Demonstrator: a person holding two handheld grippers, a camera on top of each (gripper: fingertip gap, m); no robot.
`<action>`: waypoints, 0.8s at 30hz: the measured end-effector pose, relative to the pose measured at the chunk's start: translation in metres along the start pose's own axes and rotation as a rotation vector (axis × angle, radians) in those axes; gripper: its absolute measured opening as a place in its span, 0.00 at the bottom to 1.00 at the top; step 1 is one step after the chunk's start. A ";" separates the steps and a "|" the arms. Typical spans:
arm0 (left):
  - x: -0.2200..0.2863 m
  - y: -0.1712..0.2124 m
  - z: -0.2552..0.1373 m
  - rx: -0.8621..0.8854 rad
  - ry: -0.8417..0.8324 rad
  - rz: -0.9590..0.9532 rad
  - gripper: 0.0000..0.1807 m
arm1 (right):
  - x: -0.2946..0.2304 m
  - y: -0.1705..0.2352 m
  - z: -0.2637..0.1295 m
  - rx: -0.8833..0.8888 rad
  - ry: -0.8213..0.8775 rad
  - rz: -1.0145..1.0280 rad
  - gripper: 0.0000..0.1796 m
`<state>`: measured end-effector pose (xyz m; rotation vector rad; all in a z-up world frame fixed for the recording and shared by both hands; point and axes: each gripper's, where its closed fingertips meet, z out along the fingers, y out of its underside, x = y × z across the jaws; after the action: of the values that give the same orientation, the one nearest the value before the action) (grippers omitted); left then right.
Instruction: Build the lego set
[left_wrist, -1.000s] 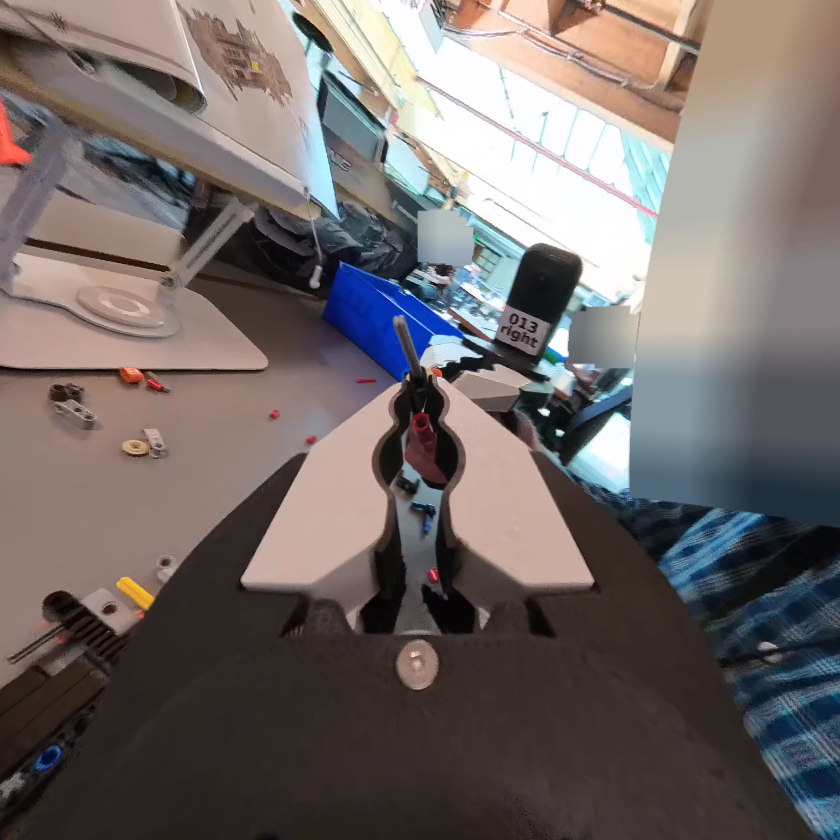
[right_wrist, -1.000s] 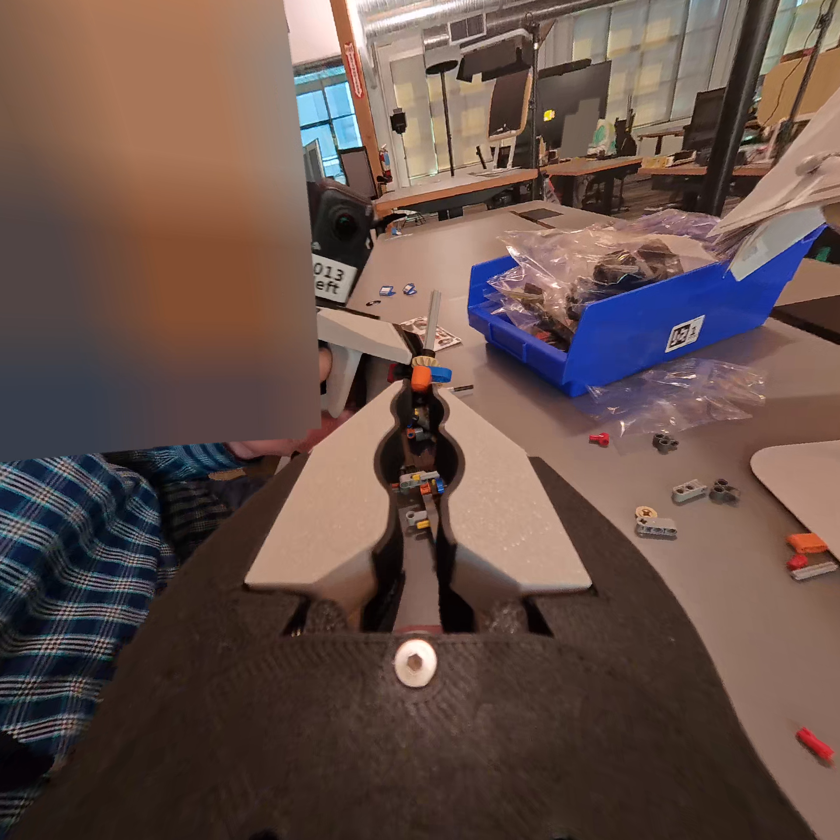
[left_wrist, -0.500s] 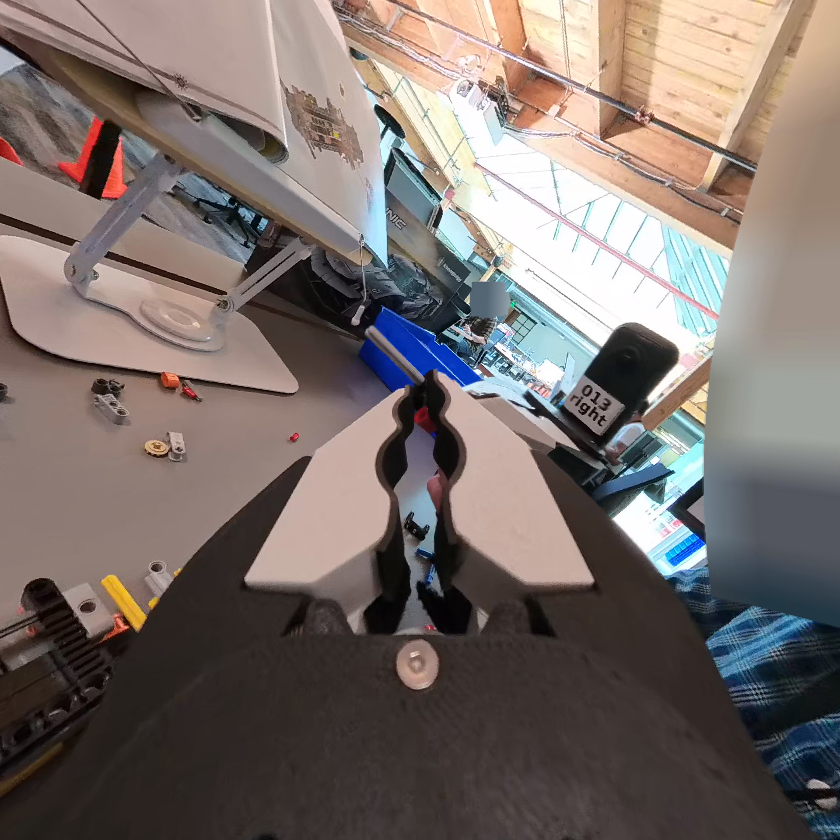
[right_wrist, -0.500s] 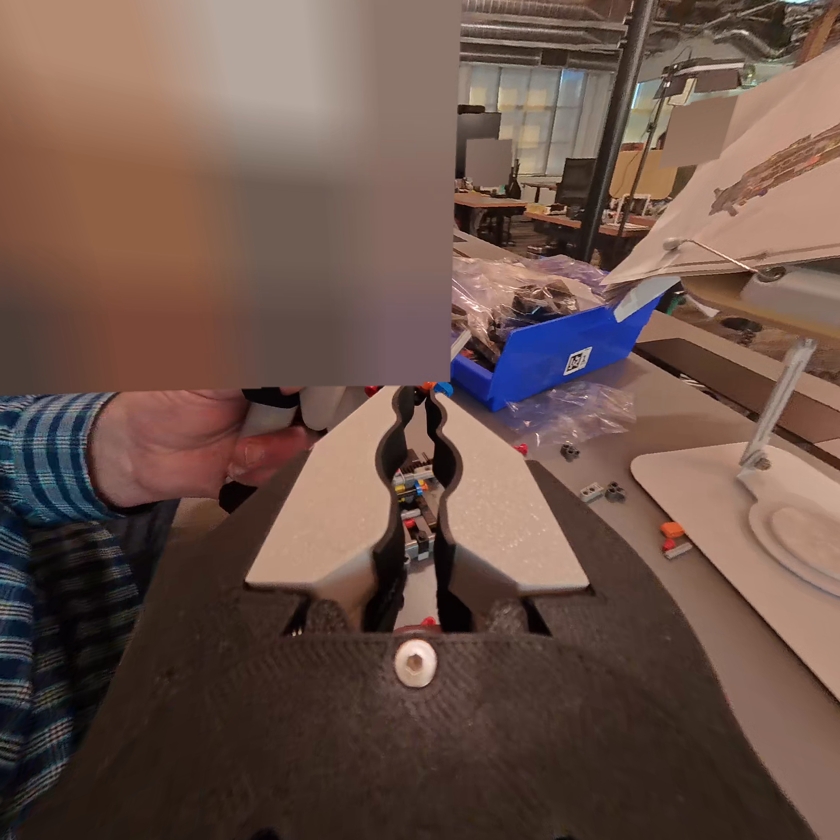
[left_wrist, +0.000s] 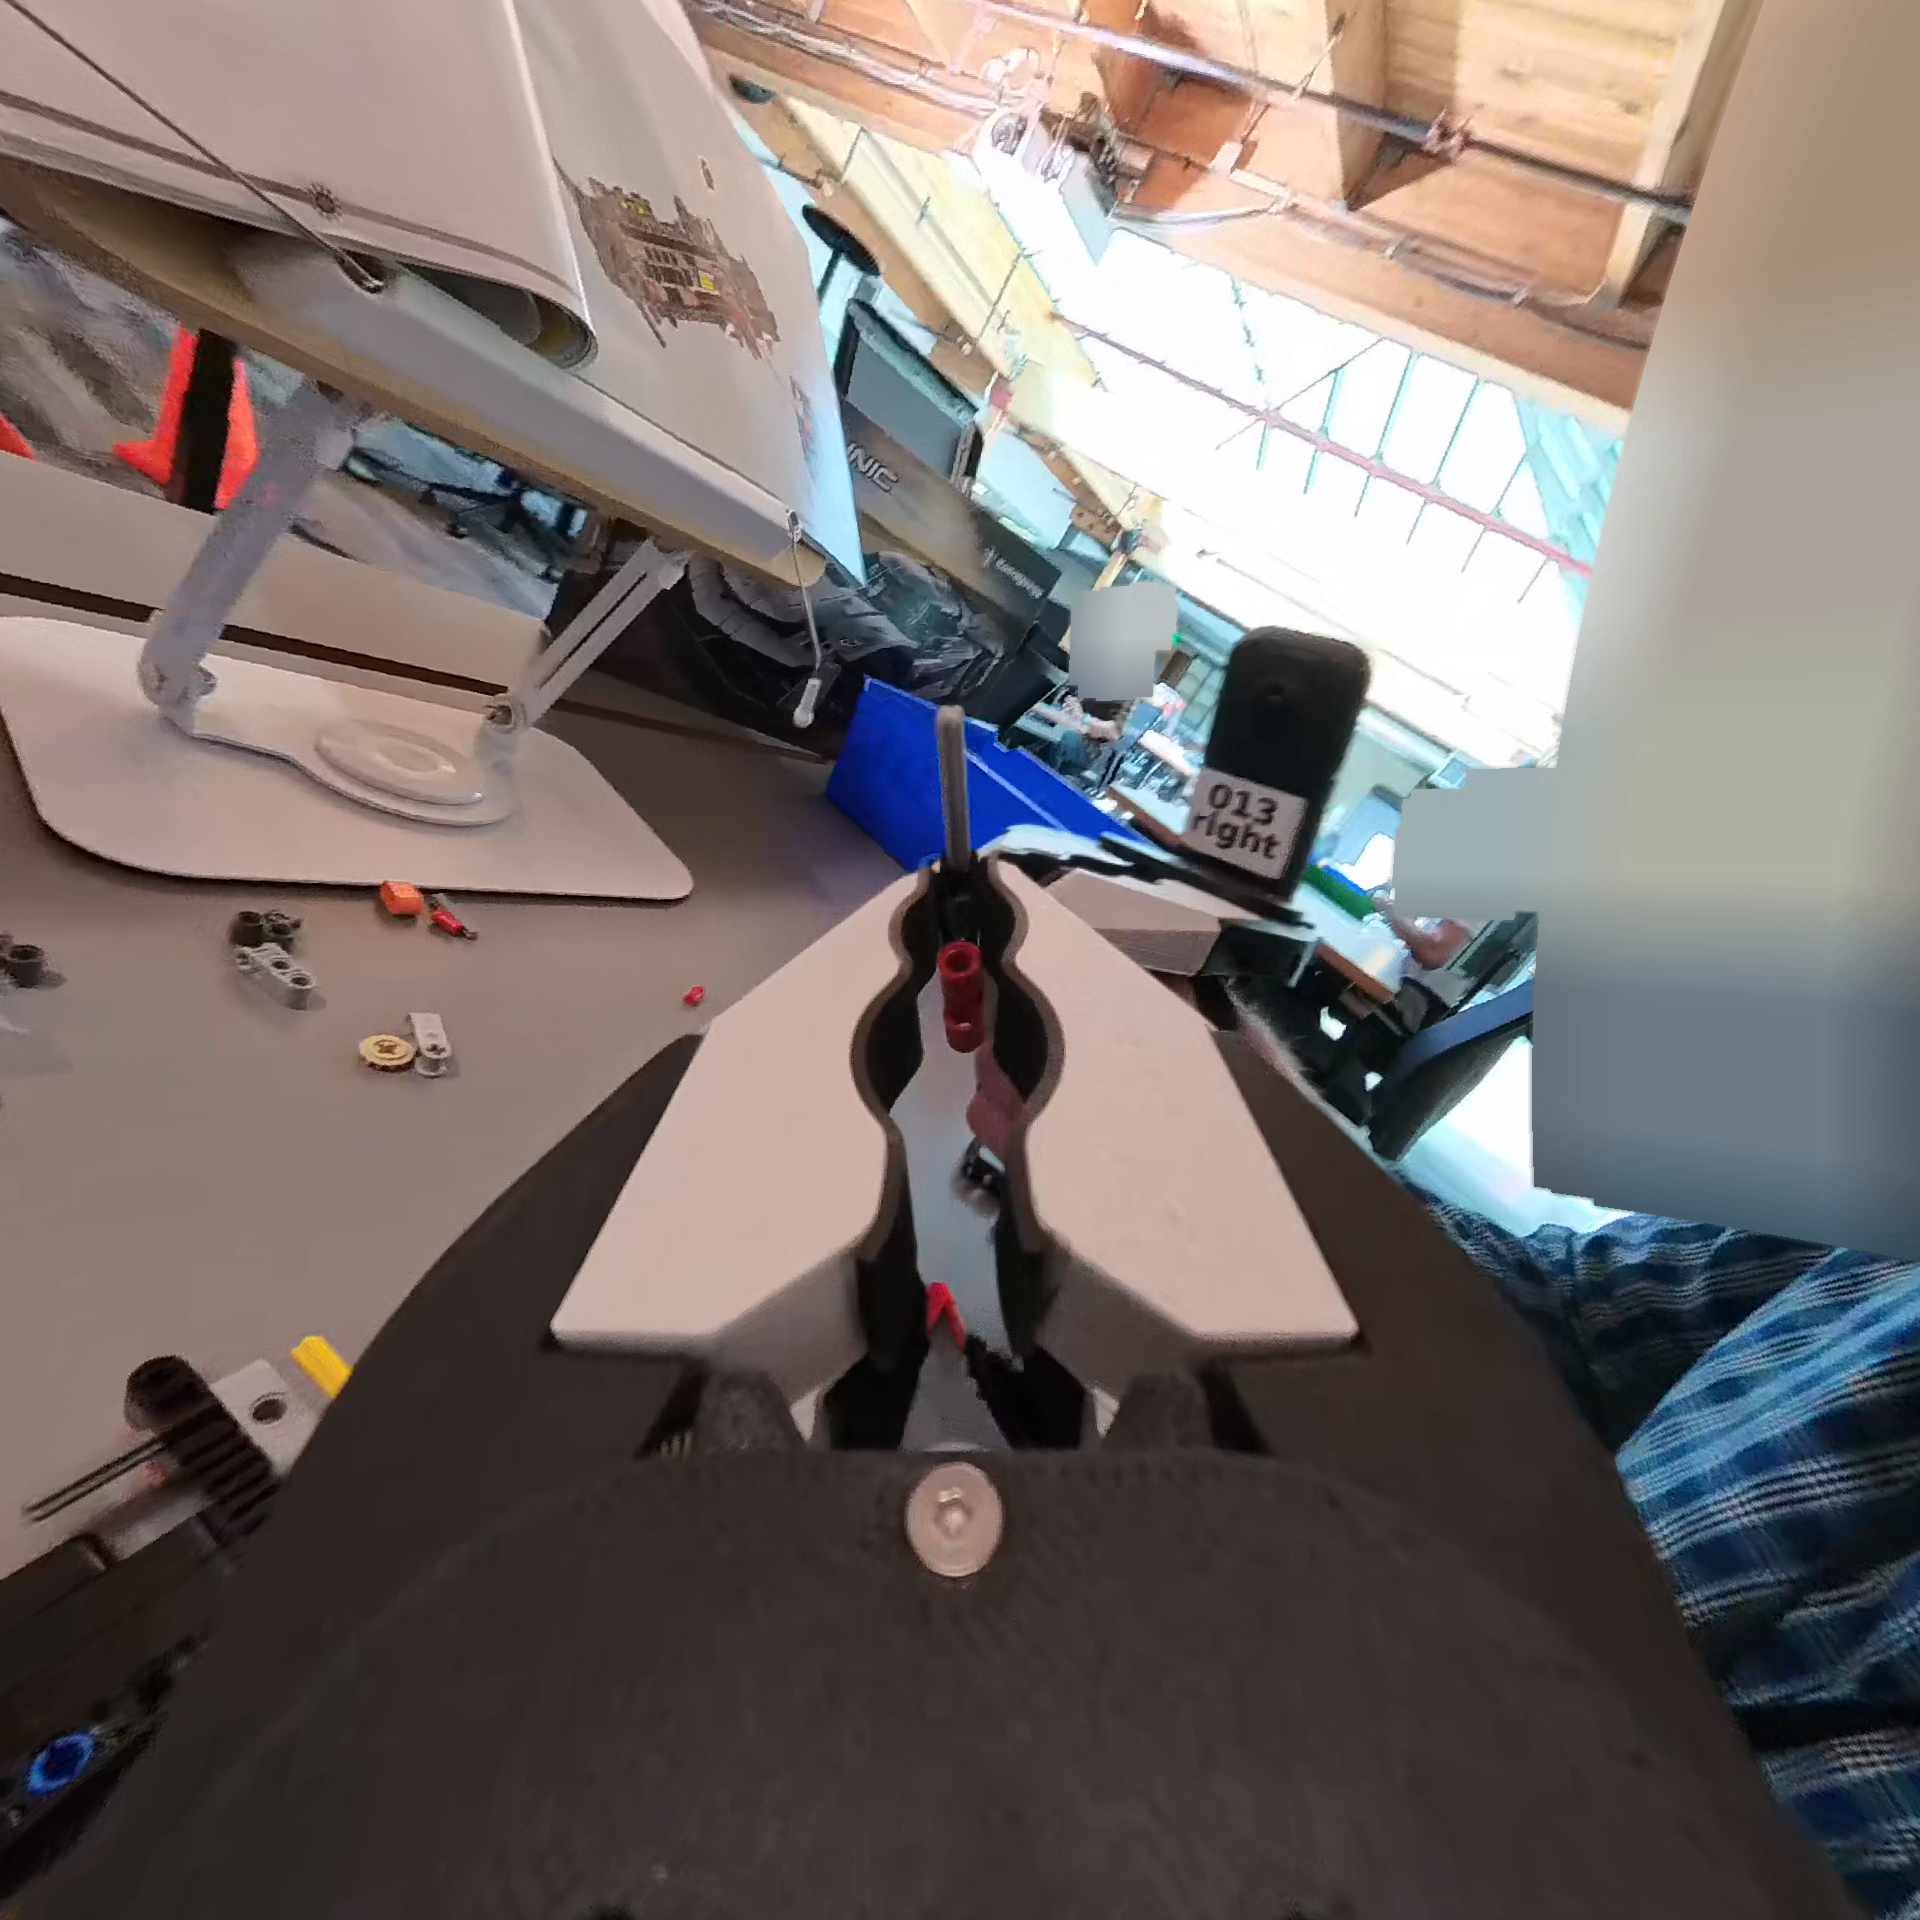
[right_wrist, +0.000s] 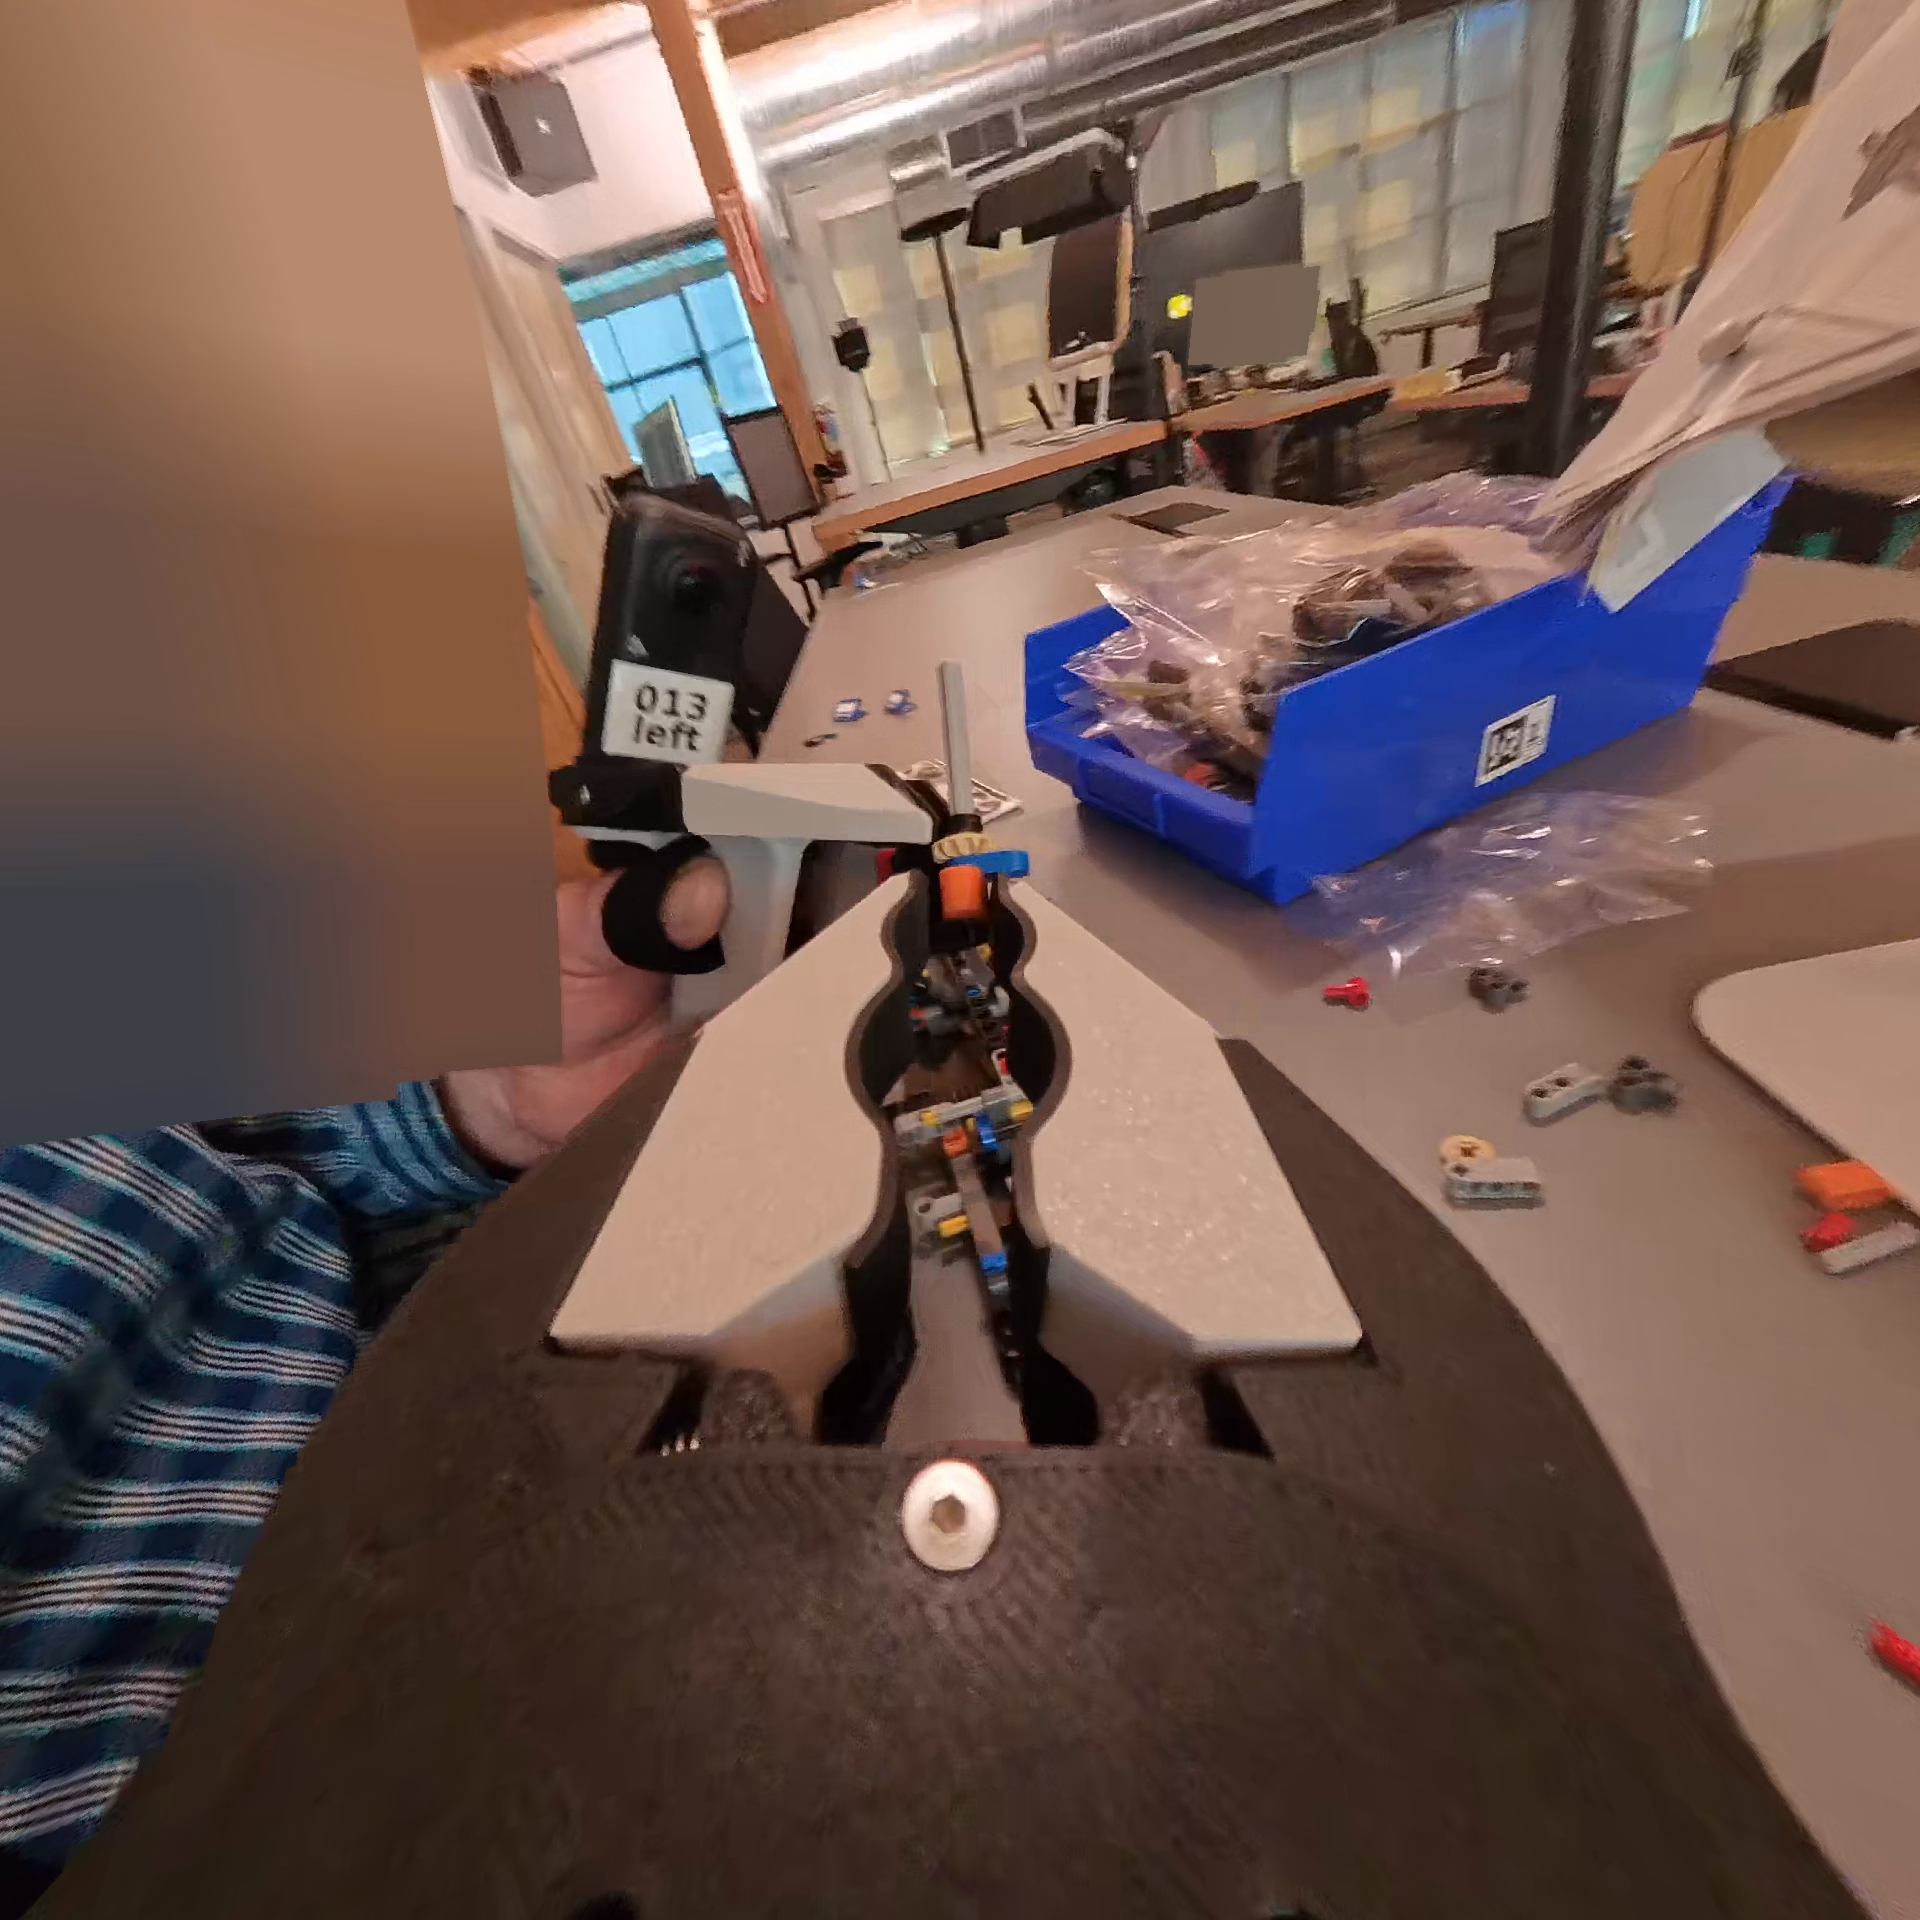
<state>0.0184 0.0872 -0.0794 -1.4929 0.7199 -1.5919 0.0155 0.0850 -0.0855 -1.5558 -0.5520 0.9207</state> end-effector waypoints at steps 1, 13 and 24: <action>0.000 0.001 0.000 0.006 0.012 -0.022 0.03 | 0.001 0.001 0.000 0.001 -0.013 0.024 0.04; 0.007 0.001 -0.003 -0.072 0.028 0.089 0.10 | -0.001 0.007 -0.006 -0.108 0.039 -0.188 0.02; 0.013 0.018 -0.008 -0.231 0.041 0.132 0.01 | -0.020 0.019 -0.005 -0.222 -0.019 -0.423 0.02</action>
<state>0.0139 0.0663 -0.0889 -1.5437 1.0334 -1.4819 0.0053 0.0624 -0.0994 -1.5433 -0.9808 0.5644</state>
